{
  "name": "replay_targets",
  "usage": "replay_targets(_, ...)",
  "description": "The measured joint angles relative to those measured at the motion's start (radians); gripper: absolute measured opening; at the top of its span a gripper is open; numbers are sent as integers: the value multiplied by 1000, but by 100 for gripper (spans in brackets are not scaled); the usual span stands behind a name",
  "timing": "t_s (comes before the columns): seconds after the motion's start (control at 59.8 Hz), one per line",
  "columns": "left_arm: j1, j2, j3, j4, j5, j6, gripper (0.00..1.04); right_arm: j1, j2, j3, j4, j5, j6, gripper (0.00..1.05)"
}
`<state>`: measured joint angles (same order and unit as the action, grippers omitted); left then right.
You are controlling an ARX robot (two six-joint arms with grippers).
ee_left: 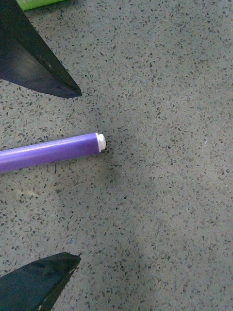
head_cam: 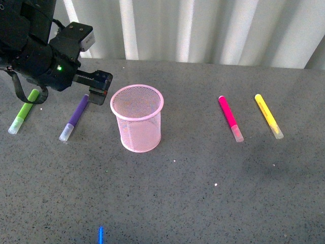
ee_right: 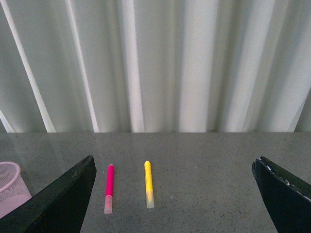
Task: Insert purple and pink pens into pink cup
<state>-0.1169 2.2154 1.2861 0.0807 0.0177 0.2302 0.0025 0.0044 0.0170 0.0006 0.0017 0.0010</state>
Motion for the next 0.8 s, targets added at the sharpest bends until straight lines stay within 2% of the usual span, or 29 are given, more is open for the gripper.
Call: replay_targets(0.802,18,131,87,-17,-31,6,98,0,0,0,0,0,0,98)
